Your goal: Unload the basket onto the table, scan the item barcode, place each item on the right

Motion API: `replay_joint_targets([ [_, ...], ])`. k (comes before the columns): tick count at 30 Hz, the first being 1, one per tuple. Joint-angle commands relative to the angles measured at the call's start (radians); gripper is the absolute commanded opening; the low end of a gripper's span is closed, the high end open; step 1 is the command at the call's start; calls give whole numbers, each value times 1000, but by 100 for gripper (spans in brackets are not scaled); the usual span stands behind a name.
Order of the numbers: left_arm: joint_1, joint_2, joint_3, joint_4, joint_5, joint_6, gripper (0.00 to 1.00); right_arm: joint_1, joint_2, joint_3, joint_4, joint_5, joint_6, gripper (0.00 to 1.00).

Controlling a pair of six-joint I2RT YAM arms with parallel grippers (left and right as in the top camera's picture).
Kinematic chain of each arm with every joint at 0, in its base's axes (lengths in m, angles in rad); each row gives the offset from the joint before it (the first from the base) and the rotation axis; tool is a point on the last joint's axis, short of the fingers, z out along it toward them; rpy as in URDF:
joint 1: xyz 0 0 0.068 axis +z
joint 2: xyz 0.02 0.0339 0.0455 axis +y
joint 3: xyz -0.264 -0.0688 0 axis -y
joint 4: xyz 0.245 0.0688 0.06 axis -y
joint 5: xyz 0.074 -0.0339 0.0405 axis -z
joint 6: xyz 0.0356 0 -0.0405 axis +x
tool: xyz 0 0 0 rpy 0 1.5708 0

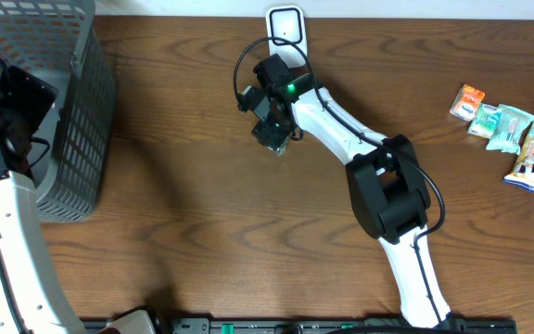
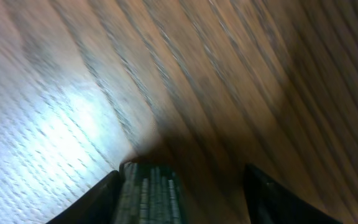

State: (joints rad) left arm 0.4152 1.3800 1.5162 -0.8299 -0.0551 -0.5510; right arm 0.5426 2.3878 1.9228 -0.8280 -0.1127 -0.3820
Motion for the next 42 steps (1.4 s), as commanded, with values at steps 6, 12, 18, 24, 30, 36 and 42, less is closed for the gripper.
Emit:
replay_joint_targets([
  [6,3,0,6,0,-9,-4,98,8,23,80,-151,51,101,29],
  [12,3,0,6,0,-9,-4,98,9,23,152,-266,51,145,19],
  [18,3,0,6,0,-10,-4,98,7,23,159,-314,51,217,18],
  [24,3,0,6,0,-9,-4,98,-5,23,217,-352,39,309,10],
  [30,3,0,6,0,-10,-4,98,-74,22,378,-407,-194,345,10],
  [36,3,0,6,0,-10,-4,97,-216,22,478,-409,-576,509,15],
  [42,3,0,6,0,-9,-4,98,-369,23,478,-398,-954,784,15],
])
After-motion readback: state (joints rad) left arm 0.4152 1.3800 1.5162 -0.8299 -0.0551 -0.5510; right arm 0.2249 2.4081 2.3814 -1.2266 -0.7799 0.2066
